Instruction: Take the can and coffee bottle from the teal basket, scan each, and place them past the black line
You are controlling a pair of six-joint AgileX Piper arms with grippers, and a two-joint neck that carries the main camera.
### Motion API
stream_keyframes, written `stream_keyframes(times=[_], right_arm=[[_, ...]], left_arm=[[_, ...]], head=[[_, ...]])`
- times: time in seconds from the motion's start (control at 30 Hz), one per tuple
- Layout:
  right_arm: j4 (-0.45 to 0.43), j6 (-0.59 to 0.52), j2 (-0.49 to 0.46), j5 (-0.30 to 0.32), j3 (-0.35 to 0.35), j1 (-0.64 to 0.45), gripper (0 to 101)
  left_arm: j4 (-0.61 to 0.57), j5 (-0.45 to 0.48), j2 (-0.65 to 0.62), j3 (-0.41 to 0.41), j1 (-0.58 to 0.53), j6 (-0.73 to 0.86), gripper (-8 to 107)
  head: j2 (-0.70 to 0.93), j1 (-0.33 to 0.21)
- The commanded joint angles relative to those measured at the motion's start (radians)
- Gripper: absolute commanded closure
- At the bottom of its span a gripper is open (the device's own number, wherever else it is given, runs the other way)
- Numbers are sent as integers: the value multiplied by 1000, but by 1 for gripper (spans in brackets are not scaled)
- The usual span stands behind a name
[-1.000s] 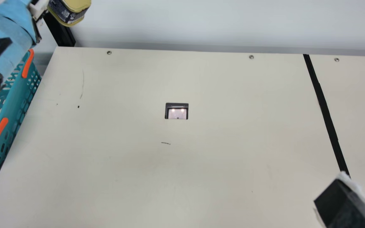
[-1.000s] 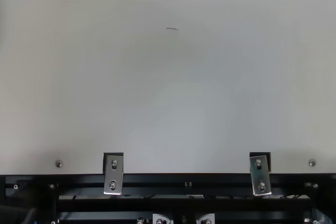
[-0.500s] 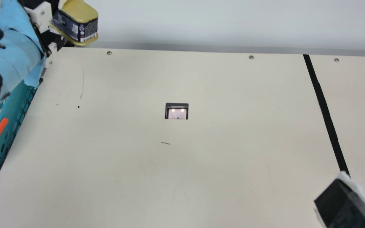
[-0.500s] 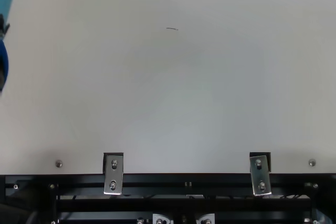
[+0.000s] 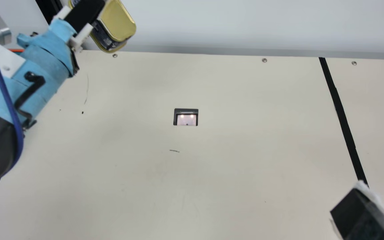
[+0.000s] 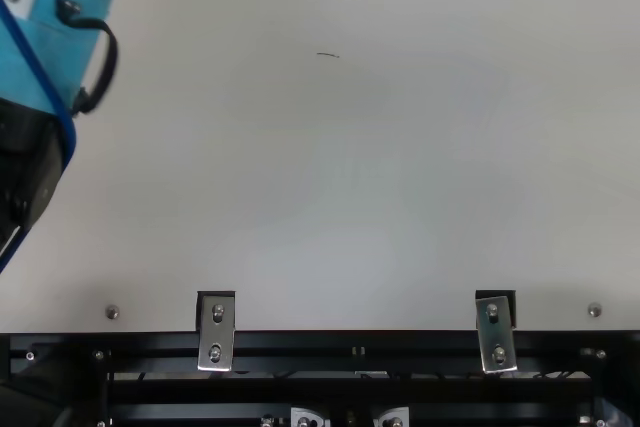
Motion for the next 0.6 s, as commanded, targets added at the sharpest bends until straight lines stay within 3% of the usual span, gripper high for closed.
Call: stream_keyframes(times=[0.0, 0.23, 0.57], right_arm=[[0, 0, 0, 0, 0, 0, 0], [0, 0, 0, 0, 0, 0, 0], [0, 0, 0, 0, 0, 0, 0]], left_arm=[[32, -48, 7, 12, -7, 2, 89], [72, -99, 45, 39, -39, 39, 89], [19, -153, 137, 44, -104, 166, 89]], head=[[-10, -3], [-10, -3], [-10, -3]])
